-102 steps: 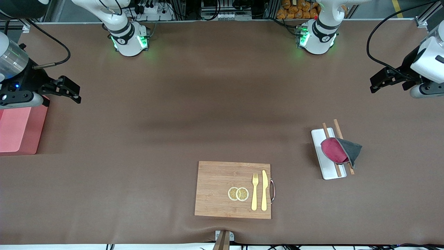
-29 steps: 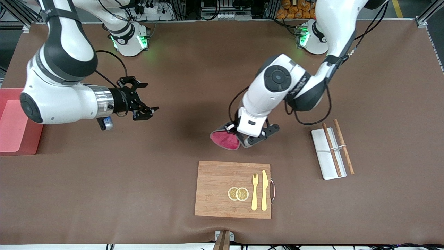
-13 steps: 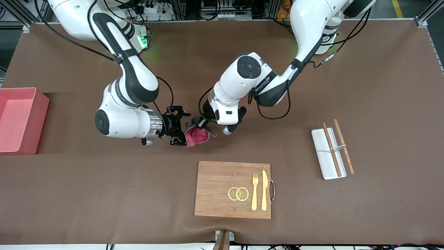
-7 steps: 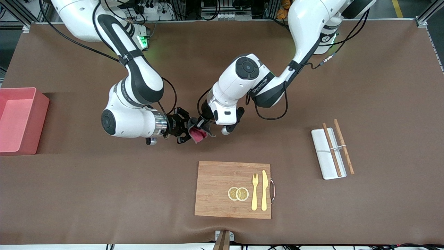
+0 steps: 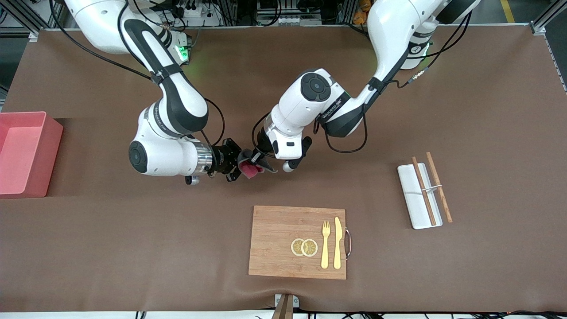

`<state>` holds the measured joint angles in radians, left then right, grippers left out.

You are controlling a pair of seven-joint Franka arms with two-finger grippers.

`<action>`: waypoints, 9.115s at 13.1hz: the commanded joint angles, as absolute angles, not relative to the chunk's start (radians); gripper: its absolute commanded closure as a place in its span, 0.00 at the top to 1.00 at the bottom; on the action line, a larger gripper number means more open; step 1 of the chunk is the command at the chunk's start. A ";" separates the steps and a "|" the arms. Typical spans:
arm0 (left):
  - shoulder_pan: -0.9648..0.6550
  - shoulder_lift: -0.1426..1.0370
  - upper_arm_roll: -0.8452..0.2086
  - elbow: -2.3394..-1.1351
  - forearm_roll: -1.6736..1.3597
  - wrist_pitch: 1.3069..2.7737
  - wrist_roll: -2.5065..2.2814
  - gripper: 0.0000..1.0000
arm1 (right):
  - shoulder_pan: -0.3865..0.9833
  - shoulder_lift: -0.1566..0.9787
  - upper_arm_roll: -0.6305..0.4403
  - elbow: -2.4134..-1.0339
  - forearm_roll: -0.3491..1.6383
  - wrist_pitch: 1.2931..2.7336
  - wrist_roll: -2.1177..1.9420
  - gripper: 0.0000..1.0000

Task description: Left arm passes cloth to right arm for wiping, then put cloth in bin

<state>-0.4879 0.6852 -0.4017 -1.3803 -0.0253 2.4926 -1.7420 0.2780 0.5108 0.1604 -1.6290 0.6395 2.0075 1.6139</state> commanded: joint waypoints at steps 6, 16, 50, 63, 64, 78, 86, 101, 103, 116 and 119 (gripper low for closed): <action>-0.382 0.551 -0.390 -1.368 -0.028 2.354 -1.701 1.00 | 0.196 0.531 0.158 -1.637 0.357 1.971 1.463 0.00; -0.069 0.364 -0.400 -1.379 -0.032 1.895 -1.049 1.00 | -0.064 0.574 0.158 -1.766 -0.005 2.023 1.066 0.00; 0.107 -0.031 -0.153 -1.597 -0.034 1.559 -0.163 1.00 | -0.078 0.577 0.164 -1.433 -0.007 1.614 0.888 0.00; 0.101 -0.020 -0.164 -1.589 -0.044 1.563 -0.164 1.00 | -0.667 0.604 0.161 -1.253 -0.423 1.779 -0.243 0.00; 0.103 -0.021 -0.164 -1.589 -0.044 1.563 -0.164 1.00 | -0.705 0.617 0.161 -1.252 -0.425 1.863 -0.292 0.00; 0.103 -0.020 -0.164 -1.588 -0.041 1.565 -0.163 1.00 | -0.798 0.738 0.172 -1.282 -0.406 1.917 -0.247 1.00; 0.104 -0.020 -0.164 -1.585 -0.034 1.563 -0.161 1.00 | -0.563 0.528 0.293 -1.285 -0.203 1.644 -0.245 1.00; 0.110 -0.020 -0.163 -1.591 -0.038 1.563 -0.138 1.00 | -0.215 0.034 0.318 -1.687 -0.025 1.778 0.271 1.00; 0.110 -0.020 -0.163 -1.592 -0.038 1.565 -0.138 1.00 | -0.210 -0.052 0.318 -1.726 0.020 1.773 0.273 1.00; 0.110 -0.009 -0.163 -1.595 -0.038 1.572 -0.137 1.00 | -0.189 -0.014 0.322 -1.601 0.043 1.694 0.342 1.00; 0.110 -0.008 -0.163 -1.595 -0.038 1.572 -0.137 1.00 | -0.175 -0.014 0.313 -1.601 0.034 1.690 0.341 1.00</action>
